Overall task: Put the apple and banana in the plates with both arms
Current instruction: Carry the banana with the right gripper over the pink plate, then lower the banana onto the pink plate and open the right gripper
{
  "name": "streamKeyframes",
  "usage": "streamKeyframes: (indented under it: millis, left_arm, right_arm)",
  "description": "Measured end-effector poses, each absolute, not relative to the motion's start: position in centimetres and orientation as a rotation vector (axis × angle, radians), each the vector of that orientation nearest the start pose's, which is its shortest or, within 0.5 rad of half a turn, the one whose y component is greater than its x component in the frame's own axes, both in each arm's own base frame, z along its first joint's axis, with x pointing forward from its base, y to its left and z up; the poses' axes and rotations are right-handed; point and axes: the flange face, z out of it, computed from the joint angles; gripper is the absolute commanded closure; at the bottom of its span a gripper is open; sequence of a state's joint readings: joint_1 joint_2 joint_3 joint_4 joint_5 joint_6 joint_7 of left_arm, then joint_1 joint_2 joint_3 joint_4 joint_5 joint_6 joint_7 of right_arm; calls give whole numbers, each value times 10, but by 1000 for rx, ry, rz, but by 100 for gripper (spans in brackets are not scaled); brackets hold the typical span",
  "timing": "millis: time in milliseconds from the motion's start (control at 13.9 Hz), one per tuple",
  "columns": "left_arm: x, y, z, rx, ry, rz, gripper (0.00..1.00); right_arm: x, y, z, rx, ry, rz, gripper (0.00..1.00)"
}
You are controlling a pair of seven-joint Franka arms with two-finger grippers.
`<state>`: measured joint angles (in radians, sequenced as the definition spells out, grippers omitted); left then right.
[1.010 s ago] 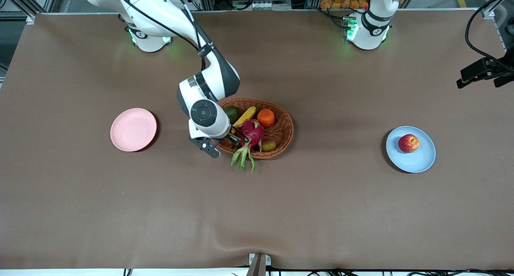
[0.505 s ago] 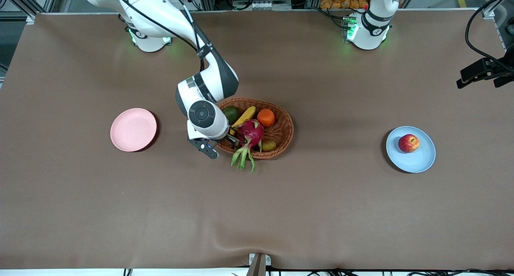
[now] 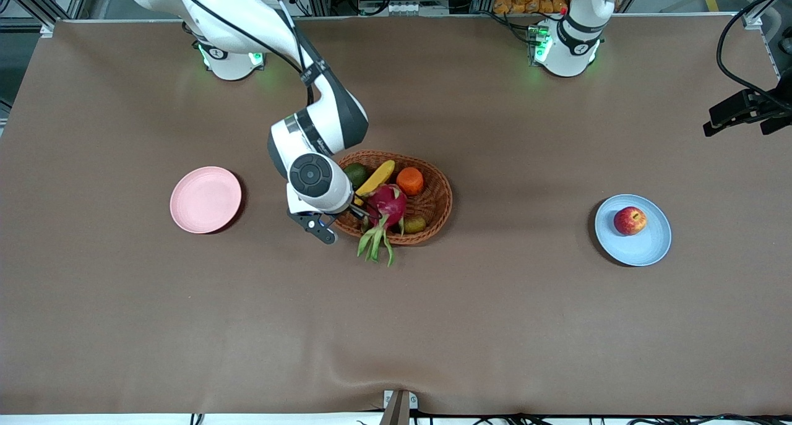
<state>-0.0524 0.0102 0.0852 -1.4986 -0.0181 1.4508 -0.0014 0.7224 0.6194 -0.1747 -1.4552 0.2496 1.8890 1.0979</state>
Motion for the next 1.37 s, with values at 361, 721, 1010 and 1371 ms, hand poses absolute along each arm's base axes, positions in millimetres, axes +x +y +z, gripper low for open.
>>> streamKeyframes:
  millis: [361, 721, 1010, 1371]
  left_arm:
    - [545, 15, 642, -3158, -51, 92, 0]
    - [545, 15, 642, -3158, -51, 92, 0]
    - [545, 15, 642, -3158, -49, 92, 0]
    - [545, 15, 642, -3158, -49, 92, 0]
  right_arm:
    - [589, 332, 422, -3082, 848, 331, 100]
    - [629, 199, 418, -3255, 595, 387, 100]
    - [642, 88, 375, -3289, 419, 503, 100]
    - [629, 13, 302, -3273, 257, 501, 100]
